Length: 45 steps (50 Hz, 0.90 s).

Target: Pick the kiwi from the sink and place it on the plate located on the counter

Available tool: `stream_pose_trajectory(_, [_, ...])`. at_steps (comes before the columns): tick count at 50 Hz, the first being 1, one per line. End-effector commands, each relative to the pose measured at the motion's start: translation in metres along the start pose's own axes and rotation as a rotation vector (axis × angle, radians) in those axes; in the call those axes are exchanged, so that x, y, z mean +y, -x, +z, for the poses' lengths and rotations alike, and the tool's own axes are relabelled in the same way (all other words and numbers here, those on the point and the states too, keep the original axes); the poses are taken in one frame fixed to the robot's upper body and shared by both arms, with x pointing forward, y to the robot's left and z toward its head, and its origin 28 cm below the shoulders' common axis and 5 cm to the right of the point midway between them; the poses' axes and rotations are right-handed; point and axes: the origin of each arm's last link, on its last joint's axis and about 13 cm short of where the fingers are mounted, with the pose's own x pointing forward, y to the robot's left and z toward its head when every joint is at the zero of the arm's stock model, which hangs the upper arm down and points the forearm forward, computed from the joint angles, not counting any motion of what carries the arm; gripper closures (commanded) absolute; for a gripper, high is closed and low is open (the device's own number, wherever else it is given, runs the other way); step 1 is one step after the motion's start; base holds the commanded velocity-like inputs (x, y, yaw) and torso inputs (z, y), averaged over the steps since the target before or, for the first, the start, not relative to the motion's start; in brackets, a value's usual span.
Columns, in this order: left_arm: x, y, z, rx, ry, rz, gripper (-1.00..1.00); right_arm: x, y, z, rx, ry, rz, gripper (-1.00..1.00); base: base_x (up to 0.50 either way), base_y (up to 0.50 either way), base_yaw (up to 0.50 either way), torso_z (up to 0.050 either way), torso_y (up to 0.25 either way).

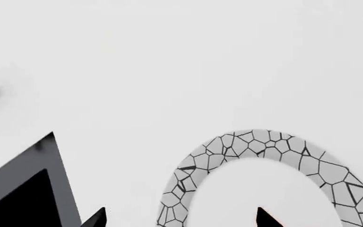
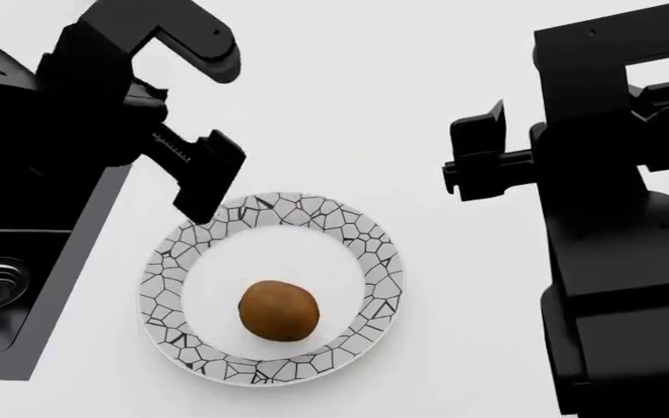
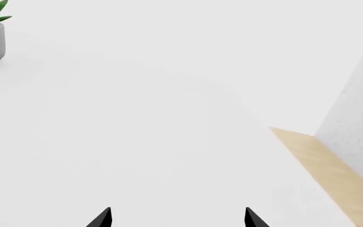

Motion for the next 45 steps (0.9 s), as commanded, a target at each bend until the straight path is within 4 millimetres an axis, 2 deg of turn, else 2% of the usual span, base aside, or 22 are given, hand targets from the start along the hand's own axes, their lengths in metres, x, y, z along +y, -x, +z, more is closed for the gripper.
stream_pose_trajectory(1, [0.022, 0.006, -0.009, -0.154, 0.069, 0.138, -1.00, -0.001, -0.009, 0.002, 0.004, 0.000, -0.007, -1.00, 0.00, 0.00, 0.00, 0.000, 0.000])
stream_pose_trajectory(19, [0.024, 0.037, -0.037, -0.282, 0.175, 0.280, -1.00, -0.007, -0.011, 0.003, 0.013, 0.011, -0.047, -1.00, 0.00, 0.00, 0.00, 0.000, 0.000])
stream_pose_trajectory(33, [0.024, 0.051, -0.064, -0.323, 0.236, 0.388, -1.00, -0.010, -0.013, 0.002, 0.029, 0.010, -0.071, -1.00, 0.00, 0.00, 0.00, 0.000, 0.000])
stream_pose_trajectory(45, [0.026, 0.065, -0.079, -0.358, 0.259, 0.468, -1.00, -0.011, -0.014, 0.002, 0.035, 0.011, -0.084, -1.00, 0.00, 0.00, 0.00, 0.000, 0.000])
